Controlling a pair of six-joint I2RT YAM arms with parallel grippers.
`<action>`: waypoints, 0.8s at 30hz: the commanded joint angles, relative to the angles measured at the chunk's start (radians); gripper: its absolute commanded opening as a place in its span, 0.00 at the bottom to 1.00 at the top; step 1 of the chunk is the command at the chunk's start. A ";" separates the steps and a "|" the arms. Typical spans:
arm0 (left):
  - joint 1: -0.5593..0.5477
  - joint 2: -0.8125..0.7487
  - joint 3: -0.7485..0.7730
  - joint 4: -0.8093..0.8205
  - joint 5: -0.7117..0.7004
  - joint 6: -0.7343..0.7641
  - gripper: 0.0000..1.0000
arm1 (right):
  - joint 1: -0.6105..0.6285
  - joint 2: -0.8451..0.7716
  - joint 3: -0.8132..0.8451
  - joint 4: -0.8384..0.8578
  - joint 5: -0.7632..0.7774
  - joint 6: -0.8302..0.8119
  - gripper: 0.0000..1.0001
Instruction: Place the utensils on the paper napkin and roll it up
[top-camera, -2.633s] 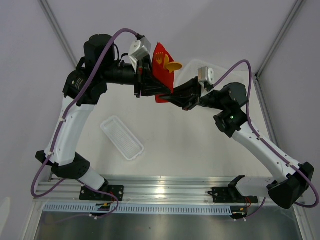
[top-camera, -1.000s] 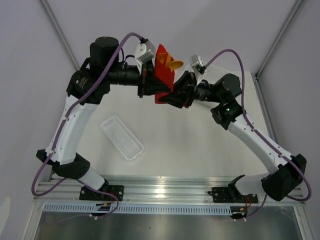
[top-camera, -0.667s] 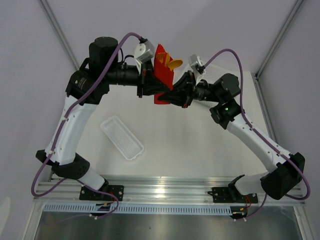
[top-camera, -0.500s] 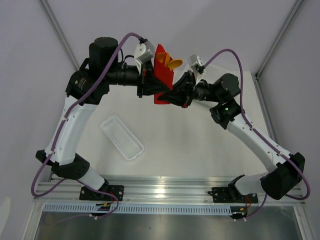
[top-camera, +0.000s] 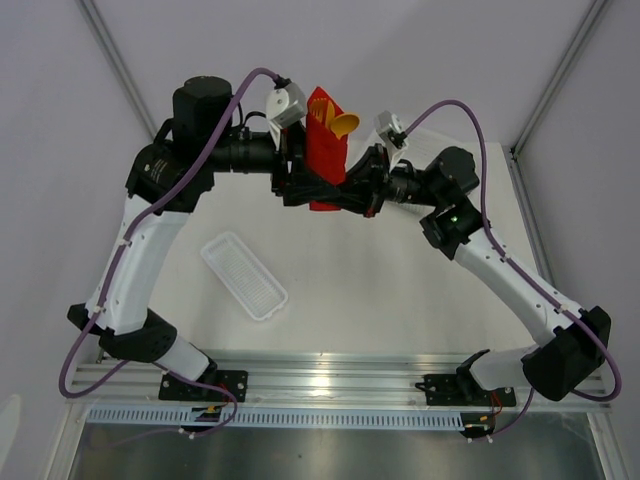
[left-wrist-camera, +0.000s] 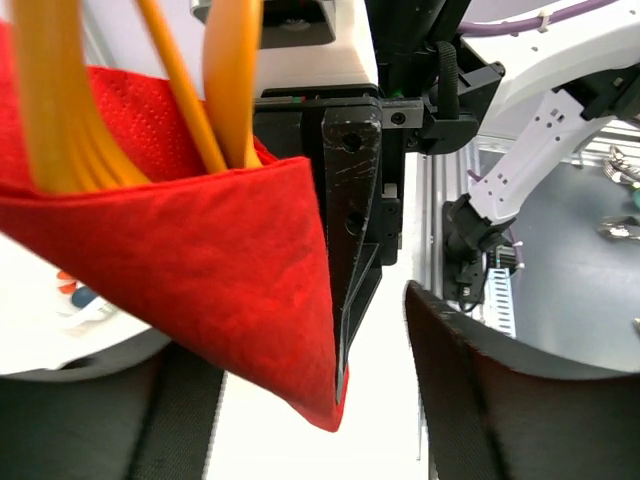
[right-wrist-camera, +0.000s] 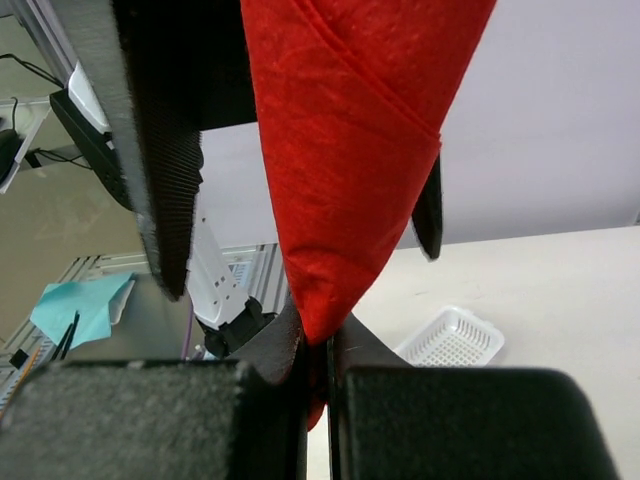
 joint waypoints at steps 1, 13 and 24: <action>-0.006 -0.039 0.000 0.000 -0.035 0.022 0.74 | -0.016 -0.033 0.003 0.002 0.020 -0.005 0.00; 0.025 -0.120 -0.129 -0.013 -0.331 0.067 1.00 | -0.224 0.002 0.046 -0.142 0.066 0.029 0.00; 0.136 -0.047 -0.276 -0.013 -0.428 0.091 0.99 | -0.458 0.241 0.197 -0.445 0.155 -0.208 0.00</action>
